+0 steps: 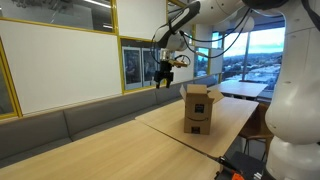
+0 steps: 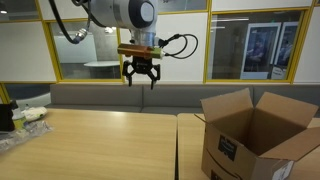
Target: Pick up the masking tape, the green object and the shifting spanner from the table and put them in the carton box, then push the box to the left
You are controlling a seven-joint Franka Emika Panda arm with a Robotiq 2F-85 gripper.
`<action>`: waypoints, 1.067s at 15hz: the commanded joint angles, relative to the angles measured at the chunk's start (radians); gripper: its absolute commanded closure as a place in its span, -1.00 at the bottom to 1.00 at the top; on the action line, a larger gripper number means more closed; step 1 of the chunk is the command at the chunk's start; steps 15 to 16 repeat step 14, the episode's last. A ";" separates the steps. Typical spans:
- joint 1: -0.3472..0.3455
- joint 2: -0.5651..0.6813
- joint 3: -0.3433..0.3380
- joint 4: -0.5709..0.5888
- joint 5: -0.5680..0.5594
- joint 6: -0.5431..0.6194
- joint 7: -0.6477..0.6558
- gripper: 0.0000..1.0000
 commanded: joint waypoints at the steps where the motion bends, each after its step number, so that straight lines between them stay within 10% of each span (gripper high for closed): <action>1: 0.049 -0.005 -0.041 0.021 -0.040 -0.041 -0.009 -1.00; 16: 0.059 0.006 -0.055 0.002 -0.013 -0.019 -0.005 -1.00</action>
